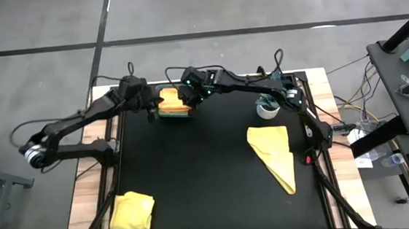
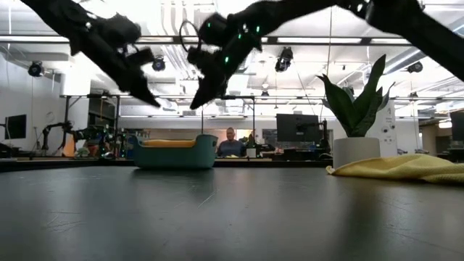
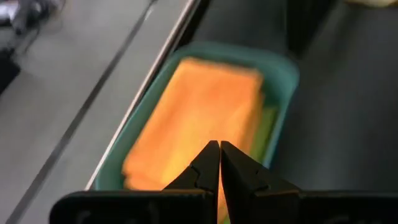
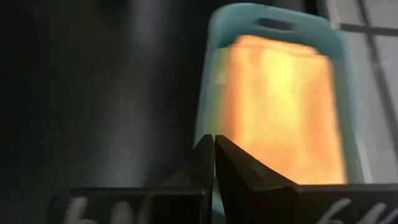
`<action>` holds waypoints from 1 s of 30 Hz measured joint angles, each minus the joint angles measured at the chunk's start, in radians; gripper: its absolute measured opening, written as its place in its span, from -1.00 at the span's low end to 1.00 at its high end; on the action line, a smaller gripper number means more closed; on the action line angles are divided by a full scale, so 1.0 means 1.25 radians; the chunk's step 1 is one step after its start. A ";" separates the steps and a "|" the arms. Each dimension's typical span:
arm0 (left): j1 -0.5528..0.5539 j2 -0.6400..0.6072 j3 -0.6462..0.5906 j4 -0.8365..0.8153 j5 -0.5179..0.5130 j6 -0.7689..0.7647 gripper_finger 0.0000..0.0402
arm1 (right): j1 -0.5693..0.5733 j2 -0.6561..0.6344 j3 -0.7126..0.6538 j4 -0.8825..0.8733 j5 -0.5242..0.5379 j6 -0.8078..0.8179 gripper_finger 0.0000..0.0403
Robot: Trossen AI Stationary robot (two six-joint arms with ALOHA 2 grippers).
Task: Fold microfiber towels
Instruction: Fold the right yellow microfiber cloth
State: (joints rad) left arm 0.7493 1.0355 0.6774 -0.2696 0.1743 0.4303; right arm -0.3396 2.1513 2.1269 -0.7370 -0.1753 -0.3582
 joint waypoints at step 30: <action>-0.514 -0.102 -0.151 0.317 -0.003 -0.217 -1.00 | 0.301 -0.431 -0.703 -0.247 0.130 0.837 -0.76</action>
State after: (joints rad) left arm 0.1074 0.9075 0.4889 0.1272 0.1699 0.1596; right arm 0.0372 1.6123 1.2484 -1.0456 -0.0133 0.6874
